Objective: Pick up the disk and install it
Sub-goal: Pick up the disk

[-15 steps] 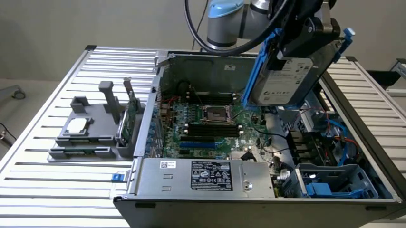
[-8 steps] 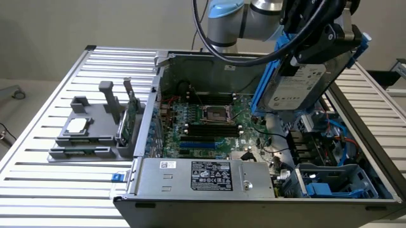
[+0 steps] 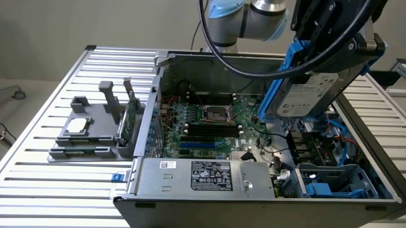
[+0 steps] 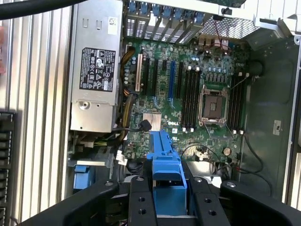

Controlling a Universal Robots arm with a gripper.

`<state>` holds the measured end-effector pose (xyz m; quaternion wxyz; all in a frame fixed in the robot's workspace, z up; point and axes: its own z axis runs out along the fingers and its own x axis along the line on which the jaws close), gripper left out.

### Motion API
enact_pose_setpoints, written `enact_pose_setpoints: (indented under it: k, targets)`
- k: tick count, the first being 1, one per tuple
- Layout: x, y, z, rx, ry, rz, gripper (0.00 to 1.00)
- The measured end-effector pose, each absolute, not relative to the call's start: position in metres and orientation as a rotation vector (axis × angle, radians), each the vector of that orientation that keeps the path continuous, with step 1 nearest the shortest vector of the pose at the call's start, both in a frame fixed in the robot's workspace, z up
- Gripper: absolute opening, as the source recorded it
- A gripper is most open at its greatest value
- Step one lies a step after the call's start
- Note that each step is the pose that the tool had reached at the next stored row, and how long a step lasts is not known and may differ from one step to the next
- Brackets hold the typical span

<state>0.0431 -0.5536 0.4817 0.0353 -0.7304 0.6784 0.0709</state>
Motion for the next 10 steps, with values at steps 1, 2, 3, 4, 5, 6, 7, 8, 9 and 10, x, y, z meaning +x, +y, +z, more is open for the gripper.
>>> enact_pose_setpoints:
  k: [1, 2, 3, 4, 5, 6, 7, 8, 9, 10]
  targets:
    - [0.045, -0.556, 0.482, -2.245, 2.085, 0.218, 0.33]
    - [0.046, -0.558, 0.482, -2.245, 2.085, 0.218, 0.33]
    - [0.048, -0.559, 0.482, -2.244, 2.085, 0.218, 0.33]
    - [0.050, -0.561, 0.482, -2.244, 2.085, 0.218, 0.33]
    - [0.052, -0.563, 0.482, -2.244, 2.085, 0.218, 0.33]
    - [0.054, -0.565, 0.482, -2.244, 2.085, 0.218, 0.33]
    - [0.056, -0.567, 0.482, -2.244, 2.085, 0.218, 0.33]
    - [0.058, -0.568, 0.482, -2.244, 2.085, 0.218, 0.33]
    - [0.059, -0.570, 0.482, -2.244, 2.085, 0.218, 0.33]
    - [0.061, -0.572, 0.482, -2.244, 2.085, 0.218, 0.33]
